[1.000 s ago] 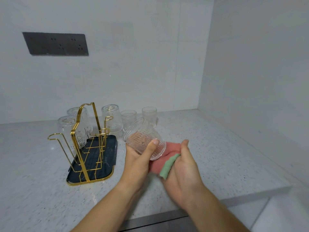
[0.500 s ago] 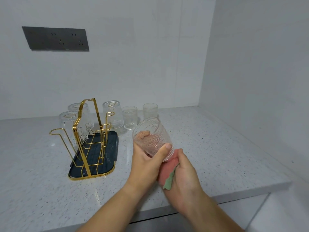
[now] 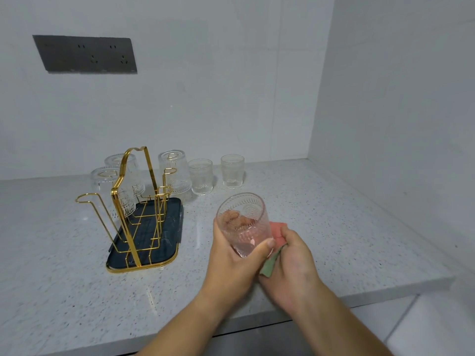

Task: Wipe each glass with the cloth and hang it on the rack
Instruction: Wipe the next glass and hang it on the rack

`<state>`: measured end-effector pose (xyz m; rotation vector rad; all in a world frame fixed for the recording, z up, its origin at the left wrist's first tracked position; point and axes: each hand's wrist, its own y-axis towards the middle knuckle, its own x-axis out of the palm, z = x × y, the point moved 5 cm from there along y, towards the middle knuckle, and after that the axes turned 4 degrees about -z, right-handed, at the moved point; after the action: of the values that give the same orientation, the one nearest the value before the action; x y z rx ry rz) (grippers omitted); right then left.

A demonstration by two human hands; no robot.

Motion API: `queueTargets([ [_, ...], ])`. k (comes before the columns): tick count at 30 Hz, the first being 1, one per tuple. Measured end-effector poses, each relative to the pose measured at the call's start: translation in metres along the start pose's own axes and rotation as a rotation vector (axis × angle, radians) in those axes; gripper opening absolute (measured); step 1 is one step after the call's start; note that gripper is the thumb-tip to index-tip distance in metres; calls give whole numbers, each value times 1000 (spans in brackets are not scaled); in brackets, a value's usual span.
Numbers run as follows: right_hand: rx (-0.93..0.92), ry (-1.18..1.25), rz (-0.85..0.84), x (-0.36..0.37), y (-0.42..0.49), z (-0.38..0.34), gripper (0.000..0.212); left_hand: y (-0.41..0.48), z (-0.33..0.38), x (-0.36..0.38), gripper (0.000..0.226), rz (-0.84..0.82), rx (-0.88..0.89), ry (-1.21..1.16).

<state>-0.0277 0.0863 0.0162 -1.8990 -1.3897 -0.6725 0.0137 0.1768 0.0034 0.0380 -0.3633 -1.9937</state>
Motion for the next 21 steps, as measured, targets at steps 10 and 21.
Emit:
queueTargets([
  [10, -126, -455, 58, -17, -12, -37, 52, 13, 17, -34, 72, 108, 9, 220],
  [21, -331, -2029, 109, -85, 28, -84, 42, 5, 5, -30, 63, 49, -130, 181],
])
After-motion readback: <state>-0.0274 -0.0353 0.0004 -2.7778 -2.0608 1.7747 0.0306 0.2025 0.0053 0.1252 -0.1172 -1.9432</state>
